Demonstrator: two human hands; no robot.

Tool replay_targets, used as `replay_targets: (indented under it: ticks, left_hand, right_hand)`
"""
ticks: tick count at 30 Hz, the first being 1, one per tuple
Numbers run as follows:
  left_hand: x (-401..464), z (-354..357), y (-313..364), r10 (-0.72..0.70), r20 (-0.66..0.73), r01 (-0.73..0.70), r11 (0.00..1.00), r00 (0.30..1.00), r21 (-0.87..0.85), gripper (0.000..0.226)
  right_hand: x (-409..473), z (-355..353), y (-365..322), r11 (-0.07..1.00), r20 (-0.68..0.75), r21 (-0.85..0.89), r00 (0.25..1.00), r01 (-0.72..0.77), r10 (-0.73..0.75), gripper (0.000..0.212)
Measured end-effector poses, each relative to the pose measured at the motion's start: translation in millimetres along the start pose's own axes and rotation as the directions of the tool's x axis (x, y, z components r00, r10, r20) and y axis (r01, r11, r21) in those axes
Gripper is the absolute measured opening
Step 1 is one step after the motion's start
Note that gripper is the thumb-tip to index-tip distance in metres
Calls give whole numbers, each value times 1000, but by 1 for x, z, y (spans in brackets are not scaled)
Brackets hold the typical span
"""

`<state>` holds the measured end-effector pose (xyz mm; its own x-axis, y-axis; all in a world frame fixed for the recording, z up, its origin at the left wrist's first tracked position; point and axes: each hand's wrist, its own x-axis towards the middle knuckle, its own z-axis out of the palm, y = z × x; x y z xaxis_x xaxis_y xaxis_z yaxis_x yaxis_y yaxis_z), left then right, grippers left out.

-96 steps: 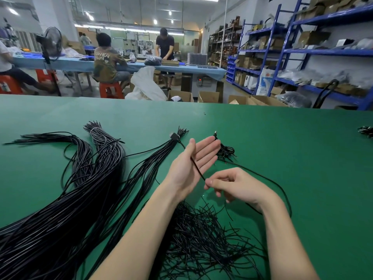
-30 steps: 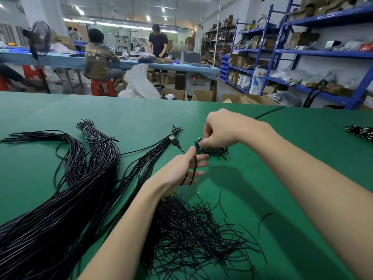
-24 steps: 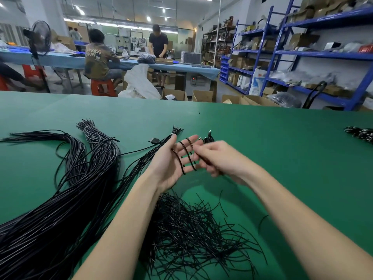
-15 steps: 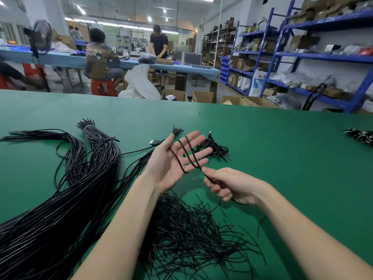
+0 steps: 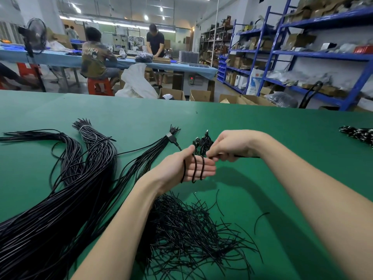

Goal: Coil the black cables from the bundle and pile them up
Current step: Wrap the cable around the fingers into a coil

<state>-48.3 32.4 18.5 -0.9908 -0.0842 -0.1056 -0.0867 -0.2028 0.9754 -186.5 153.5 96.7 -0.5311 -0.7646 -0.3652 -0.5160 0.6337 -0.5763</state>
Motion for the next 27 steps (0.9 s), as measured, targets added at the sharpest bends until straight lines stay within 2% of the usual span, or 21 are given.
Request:
replay_targets:
  ticks: [3, 6, 9, 10, 12, 14, 19, 22, 24, 27]
  left_hand:
    - [4, -2, -3, 12, -91, -11, 1000, 996, 12, 64]
    - [7, -6, -1, 93, -176, -93, 996, 980, 8, 60]
    - [9, -8, 2, 159, -258, -176, 984, 953, -42, 54]
    - [10, -9, 2, 166, -289, -187, 981, 943, -46, 52]
    - [10, -9, 1, 164, -320, -191, 980, 933, -55, 47]
    - [9, -7, 0, 156, -321, -187, 980, 934, -66, 42]
    - [7, 0, -2, 175, -318, -197, 980, 932, -37, 21]
    - [6, 1, -3, 153, -332, -191, 978, 931, -82, 14]
    - [4, 2, -1, 115, -334, -165, 978, 936, -126, 9]
    - [4, 0, -2, 76, -337, -126, 983, 938, -130, 12]
  right_hand:
    - [-3, 6, -17, 999, -139, -10, 989, 51, -52, 17]
    - [-4, 18, -22, 994, -284, 35, 954, 108, -94, 28]
    - [-5, 41, -20, 931, -436, 305, 898, 201, -51, 19]
    - [-6, 49, -18, 881, -433, 416, 901, 226, -27, 14]
    - [-8, 61, -11, 821, -430, 520, 903, 236, 12, 7]
    - [-8, 68, -2, 832, -478, 501, 878, 238, 37, 1]
    - [-10, 78, 9, 930, -655, 267, 756, 252, -17, 12]
    - [-16, 83, 8, 883, -623, 339, 781, 325, -48, 6]
    - [-20, 87, 9, 863, -588, 362, 805, 352, -82, 20]
    - [-20, 93, 13, 905, -632, 249, 766, 344, -117, 27]
